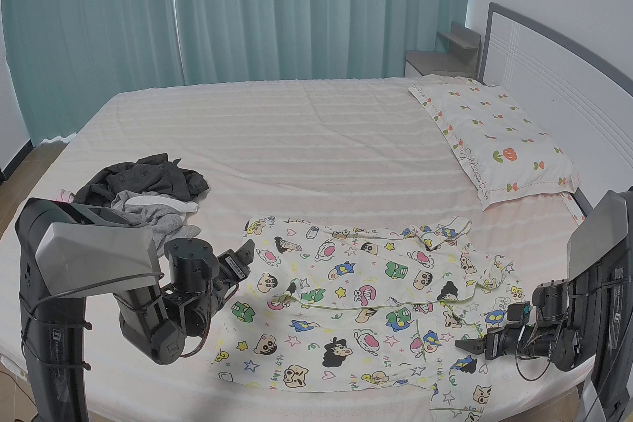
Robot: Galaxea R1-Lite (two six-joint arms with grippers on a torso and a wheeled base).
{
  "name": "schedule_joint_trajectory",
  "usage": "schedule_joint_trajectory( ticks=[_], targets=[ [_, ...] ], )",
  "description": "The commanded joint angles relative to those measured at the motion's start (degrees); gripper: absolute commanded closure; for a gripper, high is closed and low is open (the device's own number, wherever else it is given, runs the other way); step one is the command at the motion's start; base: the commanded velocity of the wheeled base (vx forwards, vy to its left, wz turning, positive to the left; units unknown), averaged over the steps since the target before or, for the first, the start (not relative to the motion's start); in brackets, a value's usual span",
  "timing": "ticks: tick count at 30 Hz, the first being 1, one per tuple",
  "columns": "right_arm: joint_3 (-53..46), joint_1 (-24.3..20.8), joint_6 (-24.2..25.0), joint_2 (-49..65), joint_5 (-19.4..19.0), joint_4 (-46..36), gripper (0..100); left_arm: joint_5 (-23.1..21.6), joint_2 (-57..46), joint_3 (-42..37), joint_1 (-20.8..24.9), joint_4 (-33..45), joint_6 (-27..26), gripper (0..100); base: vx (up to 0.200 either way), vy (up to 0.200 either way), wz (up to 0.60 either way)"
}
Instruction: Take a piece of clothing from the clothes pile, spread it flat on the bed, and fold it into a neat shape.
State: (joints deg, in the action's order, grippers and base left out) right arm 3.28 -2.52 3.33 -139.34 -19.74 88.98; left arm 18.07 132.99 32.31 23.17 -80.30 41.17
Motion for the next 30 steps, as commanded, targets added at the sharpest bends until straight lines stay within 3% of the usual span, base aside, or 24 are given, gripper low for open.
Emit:
schedule_joint_trajectory(
  ticks=[1,7,13,30],
  targets=[
    [0.0,-0.1,-0.1,-0.1,0.0,1.0,0,-2.3,0.3,-4.2,-0.4,-0.2,0.4,0,0.0,0.0,0.0],
    [-0.1,0.1,-0.1,0.4,0.0,1.0,0,-4.8,-1.0,-10.7,0.6,-0.6,5.2,0,0.0,0.0,0.0],
    [-0.4,0.2,0.0,0.8,0.0,1.0,0,-5.5,-2.1,-15.5,5.1,-0.6,9.4,0,0.0,0.0,0.0],
    [-2.0,0.1,0.2,2.1,-0.9,1.0,0,-6.0,-1.0,-17.8,5.6,-0.6,12.5,0,-0.2,0.0,0.0]
  ],
)
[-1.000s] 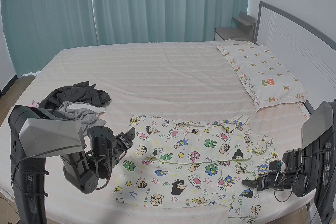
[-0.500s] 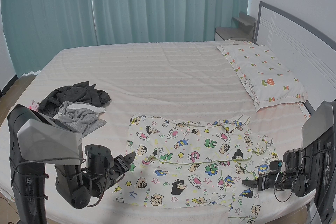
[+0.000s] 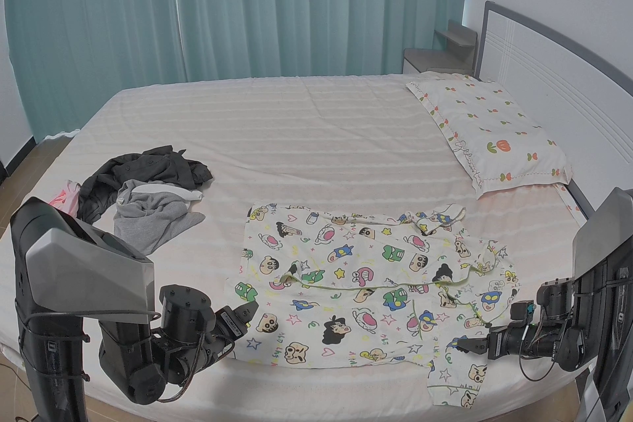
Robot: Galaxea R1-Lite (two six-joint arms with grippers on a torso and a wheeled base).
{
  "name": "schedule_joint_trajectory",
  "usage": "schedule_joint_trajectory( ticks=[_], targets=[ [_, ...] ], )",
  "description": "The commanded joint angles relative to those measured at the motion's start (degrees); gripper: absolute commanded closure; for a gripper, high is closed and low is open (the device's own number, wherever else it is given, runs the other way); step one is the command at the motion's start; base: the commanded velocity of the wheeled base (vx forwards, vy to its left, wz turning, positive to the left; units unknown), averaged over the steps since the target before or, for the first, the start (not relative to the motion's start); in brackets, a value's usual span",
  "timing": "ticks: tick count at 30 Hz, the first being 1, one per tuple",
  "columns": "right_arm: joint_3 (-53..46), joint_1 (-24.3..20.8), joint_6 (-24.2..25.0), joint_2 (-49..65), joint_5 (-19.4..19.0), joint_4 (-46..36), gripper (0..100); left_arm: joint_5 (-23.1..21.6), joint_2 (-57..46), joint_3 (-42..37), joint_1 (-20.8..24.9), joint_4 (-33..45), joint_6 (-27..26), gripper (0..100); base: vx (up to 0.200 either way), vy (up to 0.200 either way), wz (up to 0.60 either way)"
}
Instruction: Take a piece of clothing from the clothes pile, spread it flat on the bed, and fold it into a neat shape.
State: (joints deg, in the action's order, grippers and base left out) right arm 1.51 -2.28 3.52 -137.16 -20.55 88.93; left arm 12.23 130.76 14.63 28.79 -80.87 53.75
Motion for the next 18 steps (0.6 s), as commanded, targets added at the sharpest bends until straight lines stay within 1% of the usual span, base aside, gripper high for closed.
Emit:
schedule_joint_trajectory(
  ticks=[1,3,10,16,18],
  targets=[
    [-0.1,-0.2,0.0,-0.1,-0.1,1.1,0,-0.4,1.3,-0.1,-0.1,0.0,0.0,0,-0.2,0.0,0.0],
    [-0.1,-0.2,0.0,-0.1,-0.1,1.1,0,-0.4,1.3,-0.1,-0.1,0.0,0.0,0,0.0,0.0,0.0],
    [-0.1,-0.2,0.1,-0.6,-1.2,1.1,0,-6.4,2.0,-1.3,-0.8,0.0,0.0,0,0.0,0.0,0.0],
    [-0.1,-0.2,0.1,-1.0,-1.3,1.1,0,-6.2,5.3,0.8,-0.9,0.0,-0.5,0,0.0,0.0,0.0],
    [-0.1,-0.2,0.1,-1.0,-1.3,1.1,0,-5.5,5.9,2.8,-0.9,0.1,-0.6,0,0.0,0.0,0.0]
  ],
)
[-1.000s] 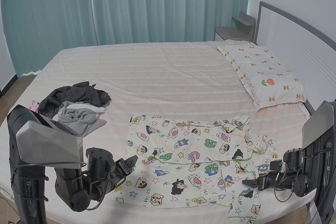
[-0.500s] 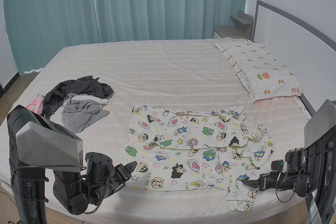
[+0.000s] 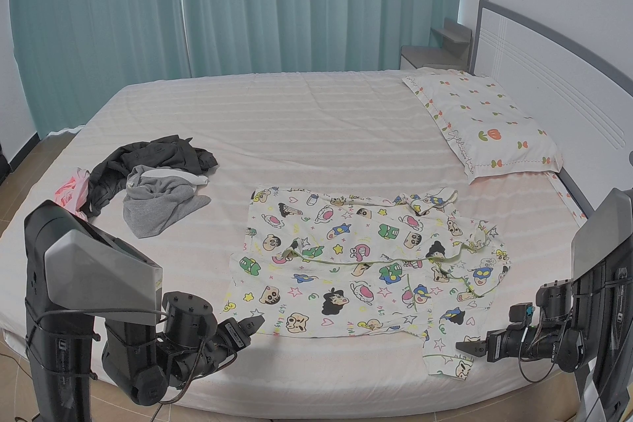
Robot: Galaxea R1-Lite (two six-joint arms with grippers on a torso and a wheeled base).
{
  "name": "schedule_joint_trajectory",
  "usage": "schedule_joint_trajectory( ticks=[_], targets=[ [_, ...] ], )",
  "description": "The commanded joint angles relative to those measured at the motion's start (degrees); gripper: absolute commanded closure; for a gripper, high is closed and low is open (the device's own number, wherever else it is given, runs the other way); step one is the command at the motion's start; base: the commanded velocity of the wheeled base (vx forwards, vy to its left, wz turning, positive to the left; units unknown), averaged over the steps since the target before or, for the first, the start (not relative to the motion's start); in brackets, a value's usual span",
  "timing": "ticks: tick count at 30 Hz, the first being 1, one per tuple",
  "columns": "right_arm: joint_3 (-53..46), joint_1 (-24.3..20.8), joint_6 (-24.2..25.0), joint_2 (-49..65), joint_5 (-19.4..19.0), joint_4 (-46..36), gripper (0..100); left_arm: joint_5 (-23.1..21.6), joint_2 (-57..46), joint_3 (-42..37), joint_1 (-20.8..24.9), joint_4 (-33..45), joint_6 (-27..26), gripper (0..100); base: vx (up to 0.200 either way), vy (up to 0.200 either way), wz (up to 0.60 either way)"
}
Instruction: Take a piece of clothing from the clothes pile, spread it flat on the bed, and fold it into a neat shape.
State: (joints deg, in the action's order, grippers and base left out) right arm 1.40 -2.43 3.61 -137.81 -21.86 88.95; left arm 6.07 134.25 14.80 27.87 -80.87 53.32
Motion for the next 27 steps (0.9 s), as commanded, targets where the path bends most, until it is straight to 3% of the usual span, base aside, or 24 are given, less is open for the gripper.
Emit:
schedule_joint_trajectory(
  ticks=[1,8,17,18,27],
  targets=[
    [-0.1,0.0,0.0,-0.3,0.0,1.0,0,0.8,2.9,3.9,-0.1,0.6,-0.6,0,0.0,0.0,0.0],
    [0.0,-0.1,0.0,-0.5,0.0,1.0,0,8.1,9.3,12.5,-0.6,1.2,-7.3,0,0.0,0.0,0.0],
    [-0.1,-0.3,-0.1,-0.5,0.0,1.0,0,8.6,8.9,14.3,-0.4,6.8,-7.4,0,0.0,0.0,0.0],
    [-0.1,-0.3,-0.1,-0.4,0.0,1.0,0,8.8,8.9,14.3,-0.4,6.8,-7.4,100,0.0,0.0,0.0],
    [0.7,-0.7,0.0,0.0,0.3,1.0,0,14.5,8.8,11.7,0.4,6.5,-4.7,100,0.0,0.0,0.0]
  ],
)
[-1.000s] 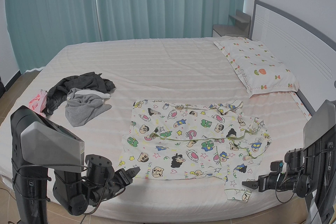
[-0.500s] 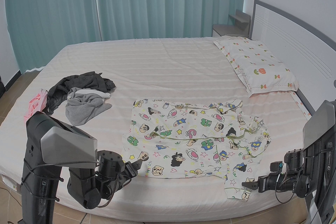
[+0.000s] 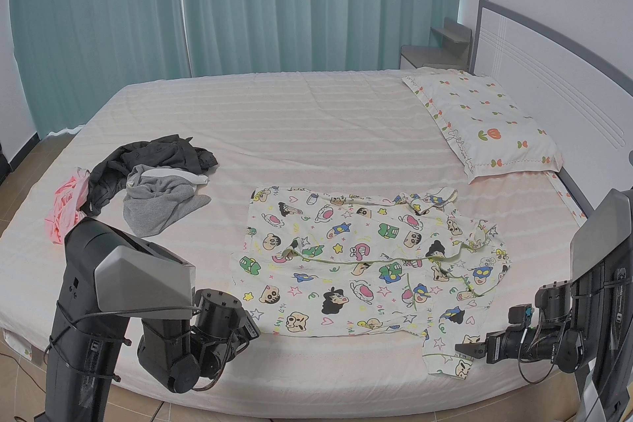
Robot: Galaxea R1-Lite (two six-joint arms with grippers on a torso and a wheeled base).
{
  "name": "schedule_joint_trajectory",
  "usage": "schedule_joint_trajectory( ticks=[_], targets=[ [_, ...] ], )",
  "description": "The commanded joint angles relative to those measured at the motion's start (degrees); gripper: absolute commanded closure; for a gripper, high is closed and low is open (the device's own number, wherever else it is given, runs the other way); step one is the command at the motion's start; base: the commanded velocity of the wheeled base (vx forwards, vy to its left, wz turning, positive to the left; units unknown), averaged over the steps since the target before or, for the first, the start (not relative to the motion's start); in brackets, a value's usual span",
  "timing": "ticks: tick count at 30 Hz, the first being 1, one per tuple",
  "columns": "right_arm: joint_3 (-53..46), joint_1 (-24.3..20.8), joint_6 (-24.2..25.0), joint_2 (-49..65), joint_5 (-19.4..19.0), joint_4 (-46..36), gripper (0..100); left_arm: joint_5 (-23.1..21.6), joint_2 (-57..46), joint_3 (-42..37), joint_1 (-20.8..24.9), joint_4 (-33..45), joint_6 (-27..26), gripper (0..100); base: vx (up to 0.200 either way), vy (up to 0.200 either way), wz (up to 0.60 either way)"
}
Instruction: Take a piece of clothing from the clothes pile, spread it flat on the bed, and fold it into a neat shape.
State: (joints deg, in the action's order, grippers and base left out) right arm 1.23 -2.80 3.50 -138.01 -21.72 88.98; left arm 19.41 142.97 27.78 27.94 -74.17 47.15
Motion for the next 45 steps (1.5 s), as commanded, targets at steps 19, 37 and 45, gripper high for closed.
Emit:
schedule_joint_trajectory(
  ticks=[19,37,45],
  targets=[
    [-1.2,-5.2,0.6,-2.9,0.7,0.5,0,2.4,-5.9,-4.0,0.4,-0.5,7.1,100,0.0,0.0,0.0],
    [-1.2,-8.2,0.9,-0.8,3.0,-5.7,0,2.5,-5.7,-3.7,0.4,-0.5,7.0,100,0.0,0.0,0.0],
    [-1.2,-8.4,6.5,4.9,3.3,-10.6,0,2.5,-5.5,-3.5,0.1,-0.5,7.1,100,0.0,0.0,0.0]
  ],
)
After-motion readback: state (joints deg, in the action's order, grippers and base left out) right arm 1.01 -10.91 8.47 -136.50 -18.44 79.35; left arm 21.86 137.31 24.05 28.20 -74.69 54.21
